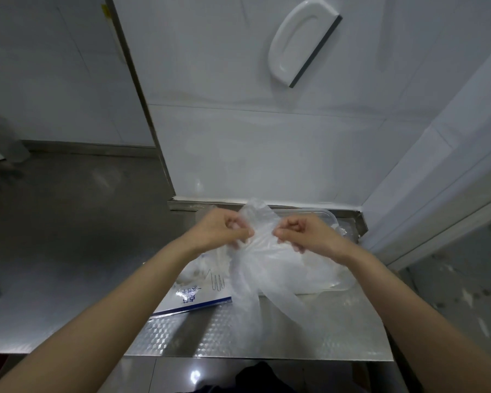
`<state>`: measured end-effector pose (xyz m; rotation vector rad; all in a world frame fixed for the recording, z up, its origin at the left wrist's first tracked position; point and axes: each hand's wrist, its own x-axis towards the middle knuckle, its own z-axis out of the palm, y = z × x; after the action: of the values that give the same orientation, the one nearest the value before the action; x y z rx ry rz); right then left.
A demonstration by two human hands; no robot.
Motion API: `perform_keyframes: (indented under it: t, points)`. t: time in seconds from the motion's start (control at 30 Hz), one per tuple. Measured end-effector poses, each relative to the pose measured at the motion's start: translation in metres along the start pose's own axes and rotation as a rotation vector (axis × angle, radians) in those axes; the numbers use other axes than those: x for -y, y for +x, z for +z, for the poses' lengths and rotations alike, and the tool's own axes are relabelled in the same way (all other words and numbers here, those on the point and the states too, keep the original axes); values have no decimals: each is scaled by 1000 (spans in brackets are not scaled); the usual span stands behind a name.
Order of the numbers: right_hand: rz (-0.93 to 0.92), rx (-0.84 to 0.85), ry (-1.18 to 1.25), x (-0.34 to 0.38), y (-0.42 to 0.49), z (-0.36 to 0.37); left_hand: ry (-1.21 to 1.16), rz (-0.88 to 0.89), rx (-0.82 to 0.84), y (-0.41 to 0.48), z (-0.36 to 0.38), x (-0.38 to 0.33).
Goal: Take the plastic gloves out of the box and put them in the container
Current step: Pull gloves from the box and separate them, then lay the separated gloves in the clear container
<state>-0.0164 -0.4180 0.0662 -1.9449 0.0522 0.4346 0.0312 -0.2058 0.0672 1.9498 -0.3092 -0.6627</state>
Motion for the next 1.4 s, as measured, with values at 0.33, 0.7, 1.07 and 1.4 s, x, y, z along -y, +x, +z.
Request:
perform_keyframes:
  t: [0.33,0.7,1.07,1.4]
  points:
    - [-497,-827,-454,20,-11,-45,49,399,-405,36,19,-65]
    - [-476,-299,-913,-61,-21,1,842,482,-97,36,25,7]
    - [55,190,-700,-79,7,8,1350,340,130,53,55,33]
    - [-112,-76,-841,-80,21,-1,1104,202,-10,69,99,45]
